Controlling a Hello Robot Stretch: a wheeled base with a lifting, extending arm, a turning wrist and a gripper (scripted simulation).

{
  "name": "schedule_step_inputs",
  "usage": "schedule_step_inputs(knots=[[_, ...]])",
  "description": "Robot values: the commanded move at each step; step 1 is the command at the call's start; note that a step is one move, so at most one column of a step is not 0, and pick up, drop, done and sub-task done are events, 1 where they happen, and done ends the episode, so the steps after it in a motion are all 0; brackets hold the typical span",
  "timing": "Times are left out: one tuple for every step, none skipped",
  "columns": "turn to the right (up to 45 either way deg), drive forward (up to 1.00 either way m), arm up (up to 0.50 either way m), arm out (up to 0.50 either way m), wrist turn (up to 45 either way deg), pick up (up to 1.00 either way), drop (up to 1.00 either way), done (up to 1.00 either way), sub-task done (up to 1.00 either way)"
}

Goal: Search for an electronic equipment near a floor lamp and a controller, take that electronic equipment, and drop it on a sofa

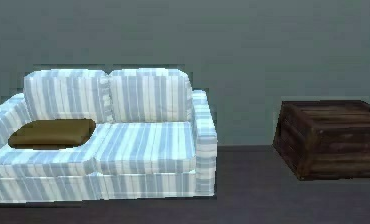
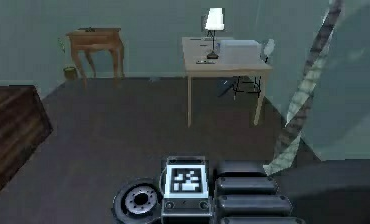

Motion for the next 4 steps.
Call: schedule_step_inputs(knots=[[0.0, 0.20, 0.00, 0.00, 0.0, 0.00, 0.00, 0.00, 0.00], [-45.0, 0.00, 0.00, 0.00, 0.0, 0.00, 0.00, 0.00, 0.00], [-6.0, 0.00, 0.00, 0.00, 0.0, 0.00, 0.00, 0.00, 0.00], [0.0, 0.80, 0.00, 0.00, 0.0, 0.00, 0.00, 0.00, 0.00]])
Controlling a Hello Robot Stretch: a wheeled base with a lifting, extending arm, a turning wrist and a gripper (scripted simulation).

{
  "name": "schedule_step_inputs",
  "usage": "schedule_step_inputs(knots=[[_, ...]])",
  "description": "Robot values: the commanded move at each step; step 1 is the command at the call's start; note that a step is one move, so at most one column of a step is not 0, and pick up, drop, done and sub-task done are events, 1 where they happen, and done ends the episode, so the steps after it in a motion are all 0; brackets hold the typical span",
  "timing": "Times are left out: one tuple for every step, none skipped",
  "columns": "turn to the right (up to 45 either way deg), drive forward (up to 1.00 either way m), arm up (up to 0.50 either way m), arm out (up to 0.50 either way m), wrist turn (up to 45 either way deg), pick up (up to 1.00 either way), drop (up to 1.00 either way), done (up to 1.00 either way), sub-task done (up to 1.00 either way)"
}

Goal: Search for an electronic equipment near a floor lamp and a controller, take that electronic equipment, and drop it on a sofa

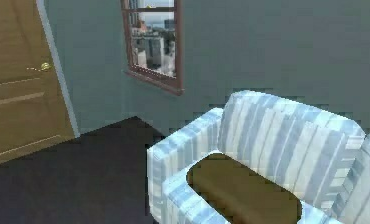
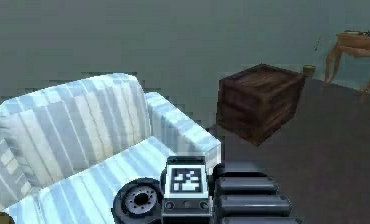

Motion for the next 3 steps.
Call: schedule_step_inputs(knots=[[-45.0, 0.00, 0.00, 0.00, 0.0, 0.00, 0.00, 0.00, 0.00], [-45.0, 0.00, 0.00, 0.00, 0.0, 0.00, 0.00, 0.00, 0.00], [-45.0, 0.00, 0.00, 0.00, 0.0, 0.00, 0.00, 0.00, 0.00]])
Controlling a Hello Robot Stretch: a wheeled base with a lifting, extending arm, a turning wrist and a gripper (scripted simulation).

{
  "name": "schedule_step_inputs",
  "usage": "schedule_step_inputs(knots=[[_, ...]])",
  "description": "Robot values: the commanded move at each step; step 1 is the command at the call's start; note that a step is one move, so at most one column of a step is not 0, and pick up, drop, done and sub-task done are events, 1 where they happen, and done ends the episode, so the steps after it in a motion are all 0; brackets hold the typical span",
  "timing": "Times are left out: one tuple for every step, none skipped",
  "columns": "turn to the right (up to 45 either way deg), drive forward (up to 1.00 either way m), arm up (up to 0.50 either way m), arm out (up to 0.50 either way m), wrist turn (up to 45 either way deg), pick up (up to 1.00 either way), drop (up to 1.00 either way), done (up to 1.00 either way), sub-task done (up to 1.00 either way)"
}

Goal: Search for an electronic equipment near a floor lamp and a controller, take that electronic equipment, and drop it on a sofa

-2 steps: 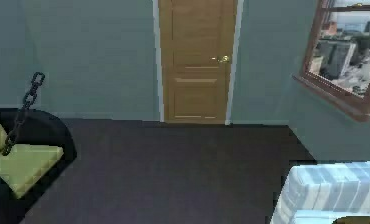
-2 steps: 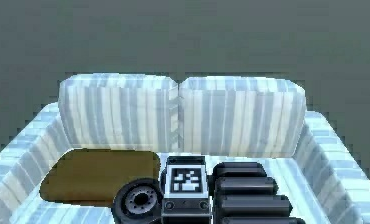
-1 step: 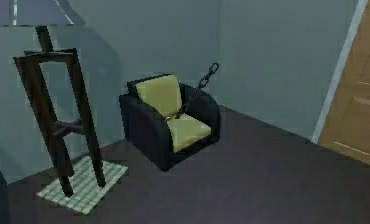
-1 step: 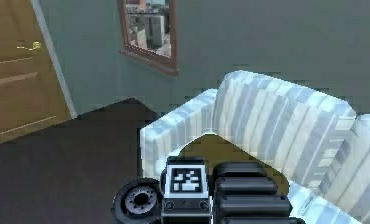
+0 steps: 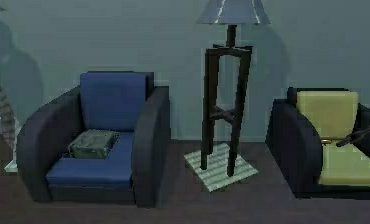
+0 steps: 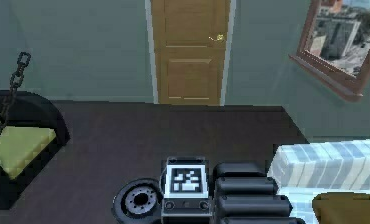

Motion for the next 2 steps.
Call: schedule_step_inputs(knots=[[-36.0, 0.00, 0.00, 0.00, 0.0, 0.00, 0.00, 0.00, 0.00], [45.0, 0.00, 0.00, 0.00, 0.0, 0.00, 0.00, 0.00, 0.00]])
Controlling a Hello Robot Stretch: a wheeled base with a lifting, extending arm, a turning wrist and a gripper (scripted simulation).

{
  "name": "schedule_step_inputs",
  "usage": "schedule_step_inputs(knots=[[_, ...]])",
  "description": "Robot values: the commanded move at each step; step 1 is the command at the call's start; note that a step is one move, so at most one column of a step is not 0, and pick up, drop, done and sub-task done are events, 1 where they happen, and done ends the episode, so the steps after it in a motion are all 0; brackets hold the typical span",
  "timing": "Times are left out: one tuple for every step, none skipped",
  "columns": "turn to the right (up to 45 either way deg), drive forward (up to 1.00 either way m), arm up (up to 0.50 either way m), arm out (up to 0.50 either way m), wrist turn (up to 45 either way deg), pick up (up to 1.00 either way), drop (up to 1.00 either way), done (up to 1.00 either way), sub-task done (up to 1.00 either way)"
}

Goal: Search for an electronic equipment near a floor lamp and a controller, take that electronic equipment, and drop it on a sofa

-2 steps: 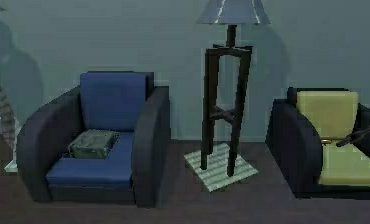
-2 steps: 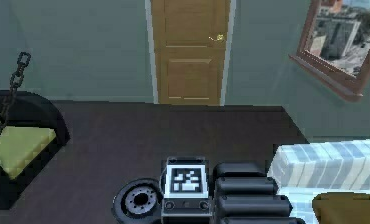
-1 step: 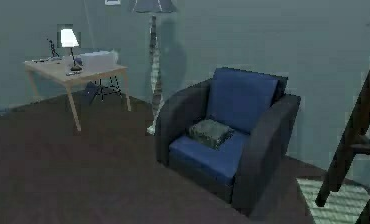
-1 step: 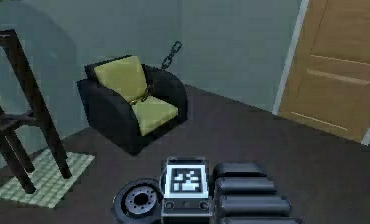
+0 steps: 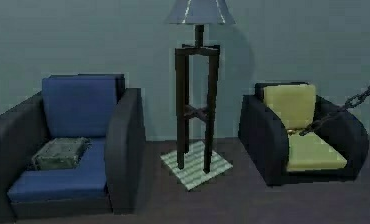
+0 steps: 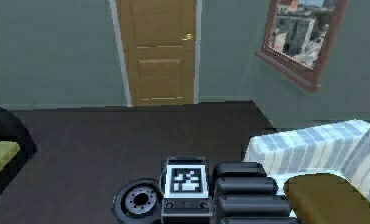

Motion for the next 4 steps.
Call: schedule_step_inputs(knots=[[45.0, 0.00, 0.00, 0.00, 0.0, 0.00, 0.00, 0.00, 0.00], [45.0, 0.00, 0.00, 0.00, 0.0, 0.00, 0.00, 0.00, 0.00], [27.0, 0.00, 0.00, 0.00, 0.0, 0.00, 0.00, 0.00, 0.00], [-45.0, 0.00, 0.00, 0.00, 0.0, 0.00, 0.00, 0.00, 0.00]])
